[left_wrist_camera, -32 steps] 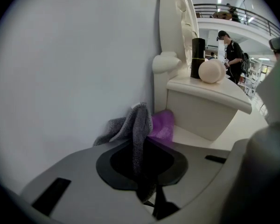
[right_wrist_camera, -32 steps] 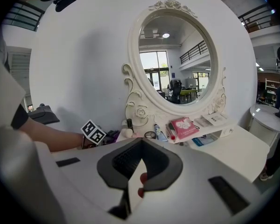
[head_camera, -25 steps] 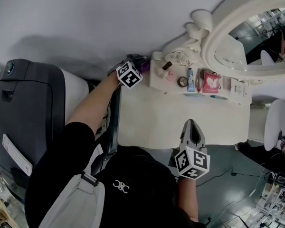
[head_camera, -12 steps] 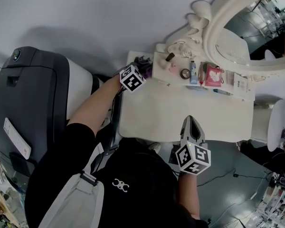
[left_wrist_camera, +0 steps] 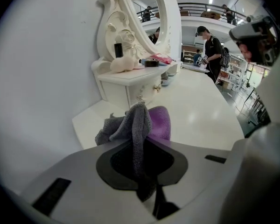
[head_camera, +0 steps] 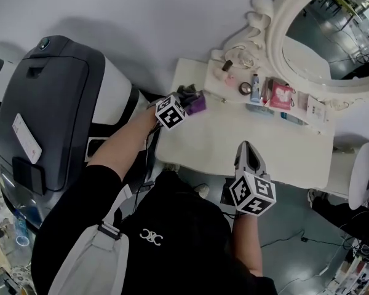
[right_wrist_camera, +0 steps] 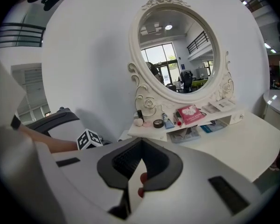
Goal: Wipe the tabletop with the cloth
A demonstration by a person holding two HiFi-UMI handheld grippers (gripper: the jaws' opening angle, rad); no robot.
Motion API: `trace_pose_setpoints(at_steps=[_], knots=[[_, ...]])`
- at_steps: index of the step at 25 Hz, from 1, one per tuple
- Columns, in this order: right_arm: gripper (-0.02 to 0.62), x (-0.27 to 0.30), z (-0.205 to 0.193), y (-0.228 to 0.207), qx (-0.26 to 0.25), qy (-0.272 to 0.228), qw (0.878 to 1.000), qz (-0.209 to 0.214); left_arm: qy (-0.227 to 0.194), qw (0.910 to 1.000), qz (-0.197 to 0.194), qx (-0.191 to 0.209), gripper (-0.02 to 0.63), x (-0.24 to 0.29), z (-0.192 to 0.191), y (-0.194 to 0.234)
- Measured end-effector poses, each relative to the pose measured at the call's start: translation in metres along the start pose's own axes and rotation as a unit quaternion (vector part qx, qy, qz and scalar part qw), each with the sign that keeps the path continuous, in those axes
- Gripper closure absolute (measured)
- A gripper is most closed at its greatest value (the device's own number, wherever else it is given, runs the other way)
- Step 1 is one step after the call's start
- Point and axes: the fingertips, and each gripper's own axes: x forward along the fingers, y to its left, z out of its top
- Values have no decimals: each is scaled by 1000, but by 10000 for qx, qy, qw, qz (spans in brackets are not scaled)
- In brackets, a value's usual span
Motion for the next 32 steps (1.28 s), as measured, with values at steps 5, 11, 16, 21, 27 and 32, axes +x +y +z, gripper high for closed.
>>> trace_pose_setpoints(at_steps=[5, 11, 16, 21, 27, 32], knots=[[591, -1, -1, 7, 23, -16, 9995, 301, 48, 9997, -33, -250, 557, -22, -25, -30], [591, -3, -6, 18, -14, 21, 9983, 583, 132, 9980, 59, -623, 557, -56, -66, -62], [591, -3, -7, 25, 13, 44, 9970, 772, 277, 9968, 80, -751, 557, -81, -95, -93], [591, -3, -7, 32, -27, 58, 9954, 953, 362, 9956, 98, -856, 557, -91, -107, -112], [591, -5, -9, 34, -47, 72, 9949, 1009, 423, 9965, -317, -642, 557, -89, -102, -137], [591, -11, -7, 19, 46, 2, 9967, 812, 386, 9933, -1086, -82, 557, -81, -90, -171]])
